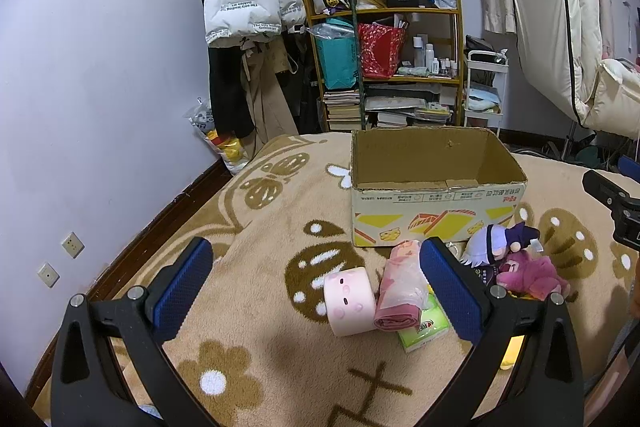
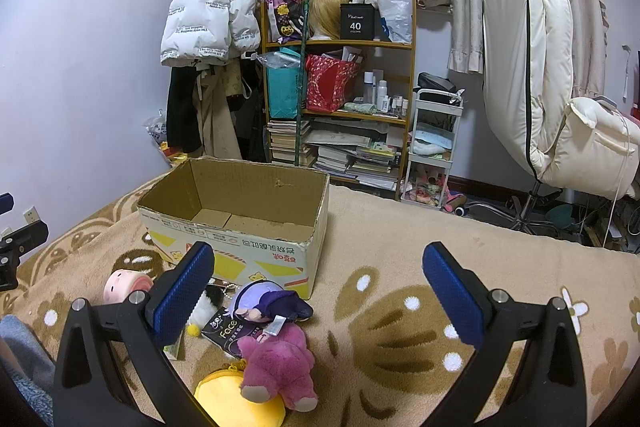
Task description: Organize soft objects
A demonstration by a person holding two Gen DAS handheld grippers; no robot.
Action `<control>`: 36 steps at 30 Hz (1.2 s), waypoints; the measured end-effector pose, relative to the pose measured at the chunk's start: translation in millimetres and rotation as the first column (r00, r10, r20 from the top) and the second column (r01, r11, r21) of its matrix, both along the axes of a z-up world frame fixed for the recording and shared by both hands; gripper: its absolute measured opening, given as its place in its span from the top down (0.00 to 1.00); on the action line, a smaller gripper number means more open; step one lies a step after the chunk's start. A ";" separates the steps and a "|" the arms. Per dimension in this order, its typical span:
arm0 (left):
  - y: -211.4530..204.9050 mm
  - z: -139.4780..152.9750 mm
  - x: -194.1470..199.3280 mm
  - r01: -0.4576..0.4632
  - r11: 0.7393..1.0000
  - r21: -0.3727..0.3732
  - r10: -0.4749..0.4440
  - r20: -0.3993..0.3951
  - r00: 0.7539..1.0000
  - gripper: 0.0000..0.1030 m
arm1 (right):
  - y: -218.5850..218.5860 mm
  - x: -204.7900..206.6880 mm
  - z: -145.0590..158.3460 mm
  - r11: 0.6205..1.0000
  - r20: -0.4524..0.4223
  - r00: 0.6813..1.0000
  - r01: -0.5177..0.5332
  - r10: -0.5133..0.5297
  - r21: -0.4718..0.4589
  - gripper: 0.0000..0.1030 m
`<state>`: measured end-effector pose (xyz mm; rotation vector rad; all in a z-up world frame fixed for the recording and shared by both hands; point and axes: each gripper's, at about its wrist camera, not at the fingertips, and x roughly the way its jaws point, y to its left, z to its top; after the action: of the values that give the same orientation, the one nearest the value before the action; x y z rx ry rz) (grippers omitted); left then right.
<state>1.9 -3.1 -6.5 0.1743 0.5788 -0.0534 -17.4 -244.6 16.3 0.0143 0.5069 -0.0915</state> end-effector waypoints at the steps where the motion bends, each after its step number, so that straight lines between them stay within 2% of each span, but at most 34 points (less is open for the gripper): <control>1: -0.1 -0.2 0.1 0.000 1.000 0.000 0.000 -0.001 1.000 0.01 | 0.0 -0.1 0.0 1.000 0.001 1.000 0.000 0.000 0.000 0.00; 36: -1.6 -0.4 1.2 0.001 1.000 0.009 -0.001 -0.004 1.000 0.01 | 0.3 0.3 -0.2 1.000 0.002 1.000 -0.001 0.001 -0.001 0.00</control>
<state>3.1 -4.8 -6.8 0.1832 0.5830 -0.0517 -17.1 -244.3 16.1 0.0137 0.5049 -0.0911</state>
